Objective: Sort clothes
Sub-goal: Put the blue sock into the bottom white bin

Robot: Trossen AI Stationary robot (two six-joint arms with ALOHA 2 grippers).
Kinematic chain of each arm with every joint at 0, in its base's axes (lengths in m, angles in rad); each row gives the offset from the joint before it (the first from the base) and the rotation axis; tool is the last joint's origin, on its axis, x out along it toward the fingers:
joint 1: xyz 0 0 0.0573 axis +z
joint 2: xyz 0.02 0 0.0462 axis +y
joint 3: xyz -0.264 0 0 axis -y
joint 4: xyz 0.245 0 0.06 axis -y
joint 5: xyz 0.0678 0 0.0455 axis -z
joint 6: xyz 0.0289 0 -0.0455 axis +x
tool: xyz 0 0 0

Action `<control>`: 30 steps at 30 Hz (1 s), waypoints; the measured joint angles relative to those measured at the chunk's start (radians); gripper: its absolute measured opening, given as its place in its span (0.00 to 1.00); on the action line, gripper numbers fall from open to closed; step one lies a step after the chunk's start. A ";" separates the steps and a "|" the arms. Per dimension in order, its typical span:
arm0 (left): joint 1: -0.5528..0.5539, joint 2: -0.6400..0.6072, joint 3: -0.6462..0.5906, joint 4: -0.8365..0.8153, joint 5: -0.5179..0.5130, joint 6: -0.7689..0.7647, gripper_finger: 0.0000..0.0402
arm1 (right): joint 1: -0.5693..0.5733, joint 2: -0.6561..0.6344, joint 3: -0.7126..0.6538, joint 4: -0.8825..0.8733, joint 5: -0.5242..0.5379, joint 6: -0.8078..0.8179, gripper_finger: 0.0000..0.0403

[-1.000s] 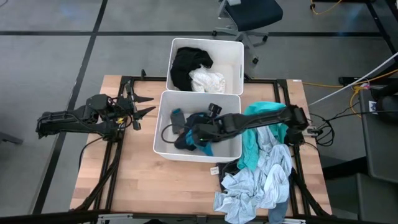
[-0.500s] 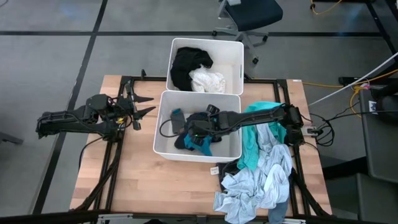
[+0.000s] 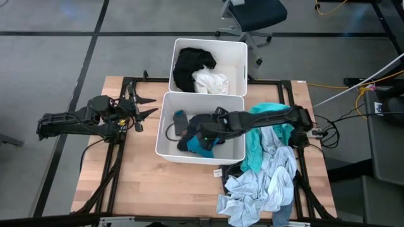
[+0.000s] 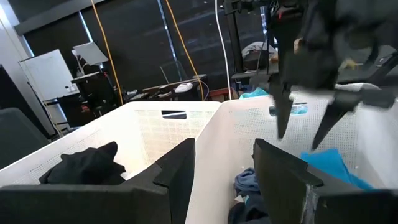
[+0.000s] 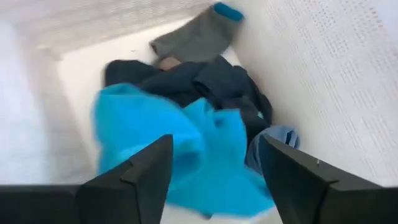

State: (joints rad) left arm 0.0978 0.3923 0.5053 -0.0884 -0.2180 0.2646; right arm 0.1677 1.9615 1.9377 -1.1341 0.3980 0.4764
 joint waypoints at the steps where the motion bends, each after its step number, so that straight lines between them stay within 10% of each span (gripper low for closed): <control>1: 0.000 0.000 0.000 -0.001 0.000 0.000 0.37 | 0.015 -0.009 0.013 -0.021 0.007 0.011 0.60; 30: 0.000 0.000 0.000 0.003 0.000 0.000 0.37 | 0.559 -0.224 0.004 -0.437 0.326 0.796 0.62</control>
State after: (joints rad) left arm 0.0981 0.3923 0.5053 -0.0853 -0.2184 0.2642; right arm 0.7267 1.7375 1.9415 -1.5711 0.7238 1.2723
